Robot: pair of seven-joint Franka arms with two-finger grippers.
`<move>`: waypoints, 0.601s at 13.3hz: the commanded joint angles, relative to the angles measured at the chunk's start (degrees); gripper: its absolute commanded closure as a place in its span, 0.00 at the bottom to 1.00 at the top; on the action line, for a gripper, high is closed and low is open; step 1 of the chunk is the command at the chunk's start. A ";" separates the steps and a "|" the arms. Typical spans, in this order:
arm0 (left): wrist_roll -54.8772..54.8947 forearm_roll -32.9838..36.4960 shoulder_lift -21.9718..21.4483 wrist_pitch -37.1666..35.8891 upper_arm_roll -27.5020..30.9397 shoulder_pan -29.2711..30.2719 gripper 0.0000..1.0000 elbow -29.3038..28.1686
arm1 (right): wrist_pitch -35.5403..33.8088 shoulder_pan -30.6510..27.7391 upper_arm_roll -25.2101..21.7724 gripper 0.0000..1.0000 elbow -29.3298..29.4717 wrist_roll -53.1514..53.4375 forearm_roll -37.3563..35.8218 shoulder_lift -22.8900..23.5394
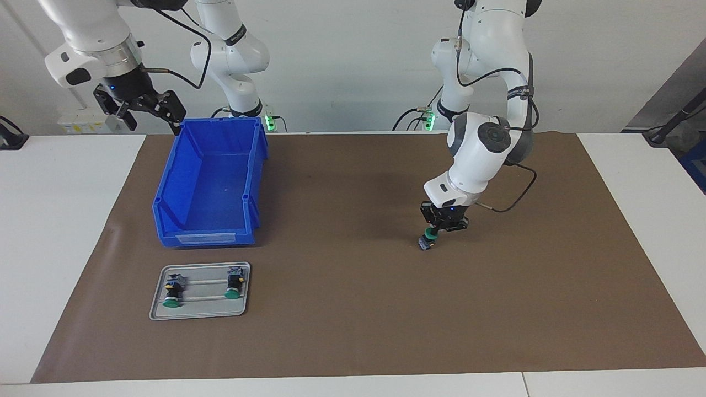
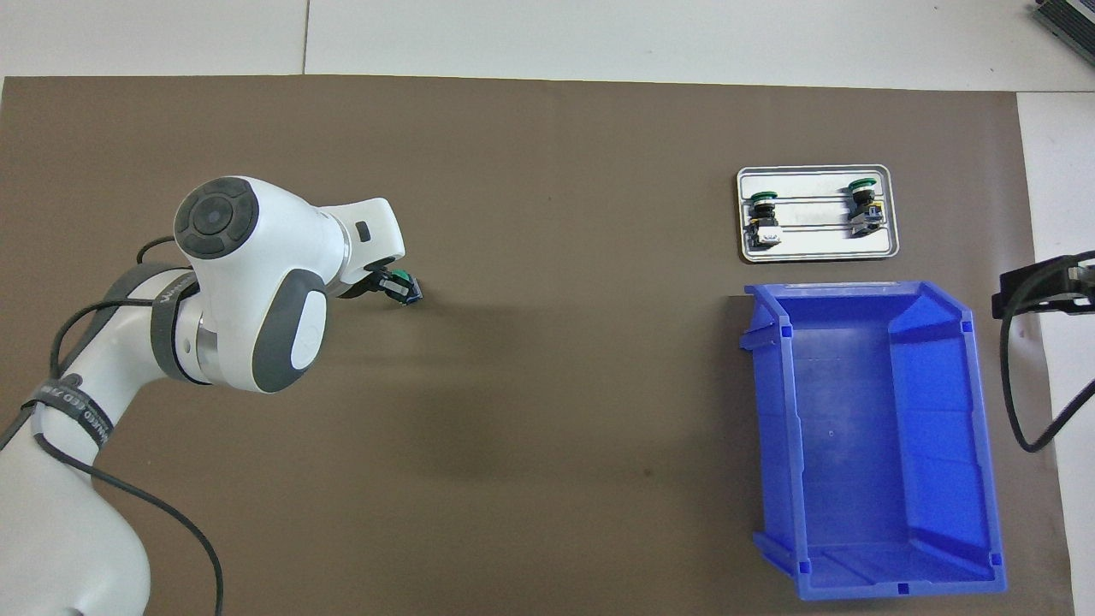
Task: Place and press button with both arms
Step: 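Press down on the green button top with the left gripper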
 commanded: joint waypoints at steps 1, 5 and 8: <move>-1.26 1.86 2.42 -0.67 0.60 -0.73 1.00 0.78 | -0.82 -0.89 0.61 0.00 0.62 -0.38 1.23 0.14; -1.35 1.77 2.24 -6.01 0.60 -0.73 1.00 5.07 | -0.82 -0.89 0.61 0.00 0.62 -0.38 1.23 0.14; -1.96 1.77 0.40 -10.16 0.78 -0.21 1.00 7.37 | -0.82 -0.89 0.52 0.00 0.71 -0.38 1.23 0.14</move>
